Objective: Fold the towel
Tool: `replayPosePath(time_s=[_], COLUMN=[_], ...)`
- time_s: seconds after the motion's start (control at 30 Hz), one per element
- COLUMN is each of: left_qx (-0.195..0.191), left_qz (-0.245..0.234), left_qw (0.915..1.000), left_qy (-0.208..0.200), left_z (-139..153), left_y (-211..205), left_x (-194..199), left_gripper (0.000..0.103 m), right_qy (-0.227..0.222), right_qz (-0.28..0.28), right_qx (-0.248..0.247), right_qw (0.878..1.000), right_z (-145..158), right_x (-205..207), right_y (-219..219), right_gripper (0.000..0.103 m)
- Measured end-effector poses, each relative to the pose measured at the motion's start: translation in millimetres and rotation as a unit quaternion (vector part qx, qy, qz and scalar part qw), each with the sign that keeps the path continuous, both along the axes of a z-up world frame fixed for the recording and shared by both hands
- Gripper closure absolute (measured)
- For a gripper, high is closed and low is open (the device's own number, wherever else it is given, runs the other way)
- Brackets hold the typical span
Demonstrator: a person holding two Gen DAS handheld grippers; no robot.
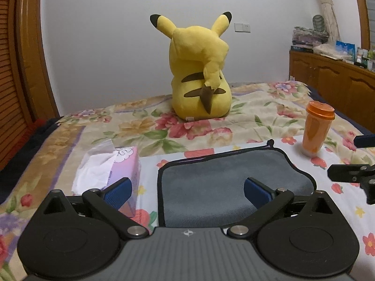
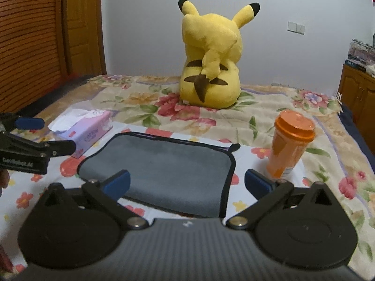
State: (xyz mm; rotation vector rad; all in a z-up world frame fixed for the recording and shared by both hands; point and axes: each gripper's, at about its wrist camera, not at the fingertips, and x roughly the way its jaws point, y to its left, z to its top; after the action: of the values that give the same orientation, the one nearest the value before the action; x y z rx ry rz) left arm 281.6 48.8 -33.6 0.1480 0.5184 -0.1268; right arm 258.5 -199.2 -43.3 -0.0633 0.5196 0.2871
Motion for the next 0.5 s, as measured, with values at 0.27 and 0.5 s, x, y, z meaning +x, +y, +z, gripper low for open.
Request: replayPosePath(time_s=[0.27, 0.5], left_qx=[-0.009, -0.001], left_qz=[-0.005, -0.012], left_qw=[0.9999, 0.9999], left_qy=[0.002, -0.009], left_z=[21.4, 44.4], left_y=[-5.0, -11.2], left_x=[-24.9, -60.6], left_gripper=[0.000, 0.000], right_qy=[-0.011, -0.022], right_qz=[-0.011, -0.022], right_qx=[0.006, 0.006], right_qw=[1.000, 0.999], right_z=[17.5, 34.8], right_x=[-21.6, -49.0], right_y=[-11.0, -18.8], right_gripper=[0.000, 0.000])
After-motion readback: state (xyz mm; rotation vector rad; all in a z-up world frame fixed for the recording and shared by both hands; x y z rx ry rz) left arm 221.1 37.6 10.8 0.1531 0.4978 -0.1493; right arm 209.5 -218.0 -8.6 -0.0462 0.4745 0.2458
